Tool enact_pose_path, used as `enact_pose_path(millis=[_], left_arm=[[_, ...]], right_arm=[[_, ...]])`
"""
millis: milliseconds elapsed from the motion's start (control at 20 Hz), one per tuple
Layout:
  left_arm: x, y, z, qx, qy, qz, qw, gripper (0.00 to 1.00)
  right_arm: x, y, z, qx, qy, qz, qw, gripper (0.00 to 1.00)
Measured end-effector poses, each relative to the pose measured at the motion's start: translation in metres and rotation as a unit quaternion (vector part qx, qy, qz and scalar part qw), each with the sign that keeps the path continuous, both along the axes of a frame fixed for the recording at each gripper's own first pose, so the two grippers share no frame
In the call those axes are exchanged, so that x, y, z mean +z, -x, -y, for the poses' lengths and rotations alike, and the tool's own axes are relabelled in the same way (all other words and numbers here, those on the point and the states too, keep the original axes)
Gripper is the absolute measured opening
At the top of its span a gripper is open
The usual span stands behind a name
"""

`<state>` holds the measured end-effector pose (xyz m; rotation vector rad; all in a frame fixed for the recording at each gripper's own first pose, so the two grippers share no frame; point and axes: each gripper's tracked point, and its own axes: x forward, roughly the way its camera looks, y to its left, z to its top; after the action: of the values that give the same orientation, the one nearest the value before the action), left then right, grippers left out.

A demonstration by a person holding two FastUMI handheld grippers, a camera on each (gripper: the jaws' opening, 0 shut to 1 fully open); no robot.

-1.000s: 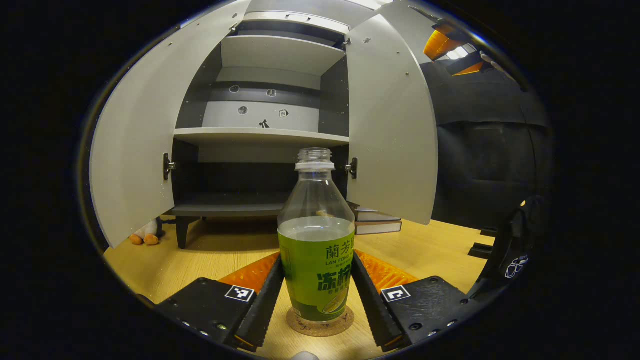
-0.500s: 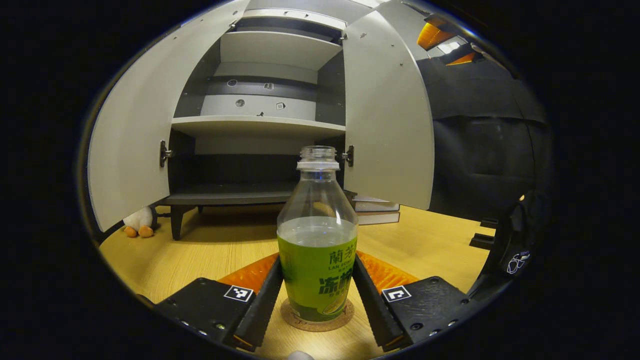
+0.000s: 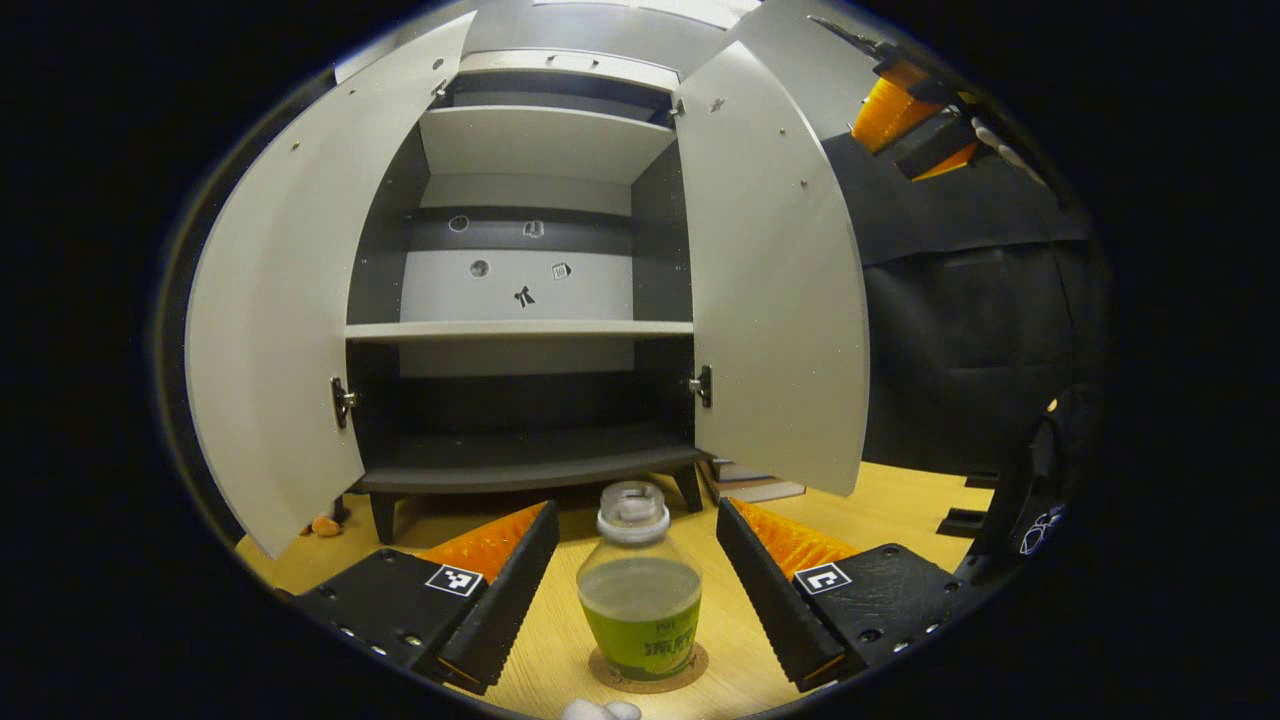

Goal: Grasp the bottle in the cabinet with the left hand and place it on the coaster, then close the right door with the right hand and the left door with the left hand.

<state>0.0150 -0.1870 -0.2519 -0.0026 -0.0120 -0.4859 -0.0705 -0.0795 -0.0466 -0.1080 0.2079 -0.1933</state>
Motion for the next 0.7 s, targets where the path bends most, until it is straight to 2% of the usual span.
enact_pose_path(millis=[200, 350, 600, 700], left_arm=[[0.054, -0.001, -0.015, 0.032, 0.020, 0.008, 0.999, 0.99], [0.090, 0.000, -0.045, 0.076, 0.005, 0.012, 0.997, 0.96], [0.158, 0.012, -0.095, 0.118, 0.002, 0.027, 0.993, 0.96], [0.178, 0.021, -0.116, 0.137, 0.012, 0.016, 0.990, 0.96]], right_arm=[[0.001, 0.004, -0.001, 0.004, -0.009, 0.012, 1.000, 0.98], [0.007, 0.006, -0.002, 0.008, -0.014, 0.029, 0.999, 0.98], [0.018, 0.004, 0.001, 0.009, -0.030, 0.061, 0.998, 0.98], [0.020, 0.001, 0.006, 0.006, -0.043, 0.070, 0.997, 0.98]])
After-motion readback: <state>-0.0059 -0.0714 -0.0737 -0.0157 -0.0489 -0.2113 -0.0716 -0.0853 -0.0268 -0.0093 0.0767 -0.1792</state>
